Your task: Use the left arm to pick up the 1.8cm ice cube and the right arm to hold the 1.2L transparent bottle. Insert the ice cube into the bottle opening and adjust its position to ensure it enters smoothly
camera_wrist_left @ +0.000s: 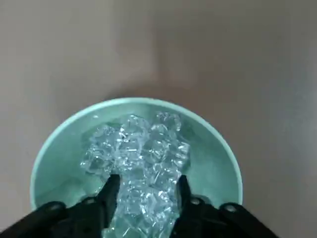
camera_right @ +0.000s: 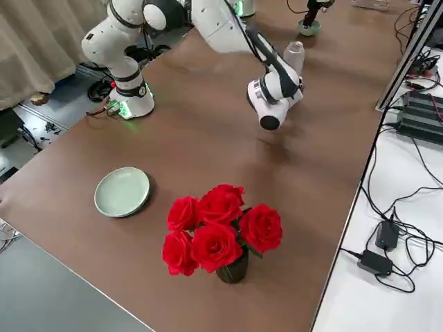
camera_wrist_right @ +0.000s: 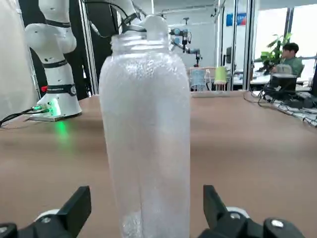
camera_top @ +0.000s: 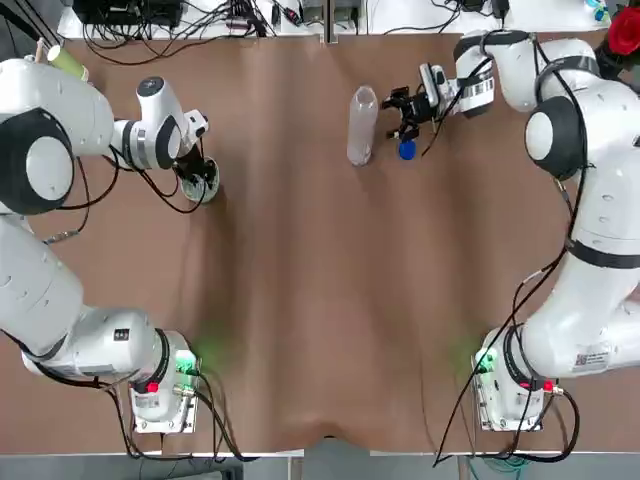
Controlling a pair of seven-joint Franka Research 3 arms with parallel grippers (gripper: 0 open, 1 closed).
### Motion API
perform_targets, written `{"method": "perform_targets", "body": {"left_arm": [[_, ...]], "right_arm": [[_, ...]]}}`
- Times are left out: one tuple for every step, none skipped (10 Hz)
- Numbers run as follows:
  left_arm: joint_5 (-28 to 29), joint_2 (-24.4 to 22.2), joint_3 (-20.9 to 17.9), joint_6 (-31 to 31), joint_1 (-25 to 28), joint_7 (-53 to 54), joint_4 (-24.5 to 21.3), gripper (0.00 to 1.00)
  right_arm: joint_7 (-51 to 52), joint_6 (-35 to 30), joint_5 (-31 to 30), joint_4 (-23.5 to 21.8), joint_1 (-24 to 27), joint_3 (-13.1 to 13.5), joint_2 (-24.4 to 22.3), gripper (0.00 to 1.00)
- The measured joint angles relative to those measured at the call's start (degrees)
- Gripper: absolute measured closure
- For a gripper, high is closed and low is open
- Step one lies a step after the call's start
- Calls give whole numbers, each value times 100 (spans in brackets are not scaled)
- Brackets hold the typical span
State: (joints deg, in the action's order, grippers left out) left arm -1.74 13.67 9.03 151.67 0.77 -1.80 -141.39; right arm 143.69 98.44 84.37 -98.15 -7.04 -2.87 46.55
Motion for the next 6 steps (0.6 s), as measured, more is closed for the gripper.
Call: {"method": "perform_targets", "body": {"left_arm": [[0,0,0,3,0,0,1,57],[0,-1,0,9,0,1,6,60],[0,0,0,14,1,1,5,64],[0,-1,0,15,1,1,7,70],[0,-2,0,16,0,1,9,77],[0,-2,0,16,0,1,9,78]], "right_arm": [[213,-21,243,-1,-88,-17,129,0],[367,-23,439,0,-187,-26,236,0],[485,-23,589,2,-254,-40,321,0],[554,-27,667,3,-284,-52,377,0],[570,-30,689,3,-305,-58,404,0],[576,-30,713,6,-313,-60,411,0]]}}
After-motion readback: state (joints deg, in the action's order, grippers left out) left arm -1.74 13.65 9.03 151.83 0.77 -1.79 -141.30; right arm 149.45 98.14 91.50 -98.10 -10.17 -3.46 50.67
